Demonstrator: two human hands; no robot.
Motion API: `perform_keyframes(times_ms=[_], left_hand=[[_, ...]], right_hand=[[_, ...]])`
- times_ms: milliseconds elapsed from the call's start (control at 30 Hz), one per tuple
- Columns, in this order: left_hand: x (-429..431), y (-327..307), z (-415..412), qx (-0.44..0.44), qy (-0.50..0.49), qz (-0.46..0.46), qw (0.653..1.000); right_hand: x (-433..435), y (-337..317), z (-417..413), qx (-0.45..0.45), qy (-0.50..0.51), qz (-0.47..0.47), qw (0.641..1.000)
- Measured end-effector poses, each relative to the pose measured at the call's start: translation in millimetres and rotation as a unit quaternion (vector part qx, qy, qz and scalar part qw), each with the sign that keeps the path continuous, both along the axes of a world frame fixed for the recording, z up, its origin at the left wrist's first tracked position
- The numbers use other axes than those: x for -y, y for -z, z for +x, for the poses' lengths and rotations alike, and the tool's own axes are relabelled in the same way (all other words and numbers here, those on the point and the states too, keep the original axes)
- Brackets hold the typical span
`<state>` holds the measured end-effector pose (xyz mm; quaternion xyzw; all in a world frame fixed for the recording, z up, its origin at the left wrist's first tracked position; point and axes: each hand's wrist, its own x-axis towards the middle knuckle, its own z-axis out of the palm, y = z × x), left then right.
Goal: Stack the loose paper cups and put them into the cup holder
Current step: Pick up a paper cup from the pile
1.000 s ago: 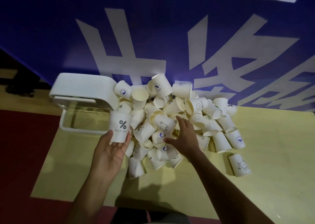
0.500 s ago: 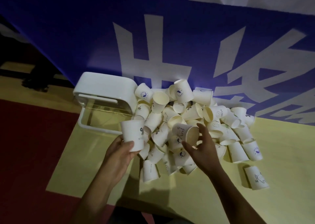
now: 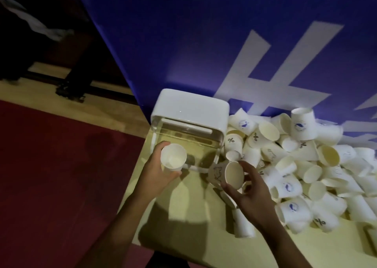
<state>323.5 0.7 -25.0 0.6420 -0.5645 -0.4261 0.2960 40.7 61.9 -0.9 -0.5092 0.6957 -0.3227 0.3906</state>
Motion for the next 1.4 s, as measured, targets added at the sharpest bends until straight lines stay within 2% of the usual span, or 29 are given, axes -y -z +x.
perform_keyframes(times_ms=[133,367,833,1133,1400], left_hand=[[46,36,25,0.034,0.019,-0.006,0.999],[83,84,37,0.066,0.118,0.003,0.991],[104,103,38,0.08,0.173,0.041,0.981],[104,106,47,0.056,0.178,0.039,0.982],[109,104,59,0.047,0.195,0.064,0.978]], right_hand=[[12,18,42,0.002,0.034,0.005,0.999],[30,36,88,-0.004,0.096,0.016,0.995],[51,50,113,-0.003,0.111,0.029,0.993],[64,57,124,-0.021,0.093,0.024,0.995],[91,67,158,-0.035,0.014,-0.034,0.999]])
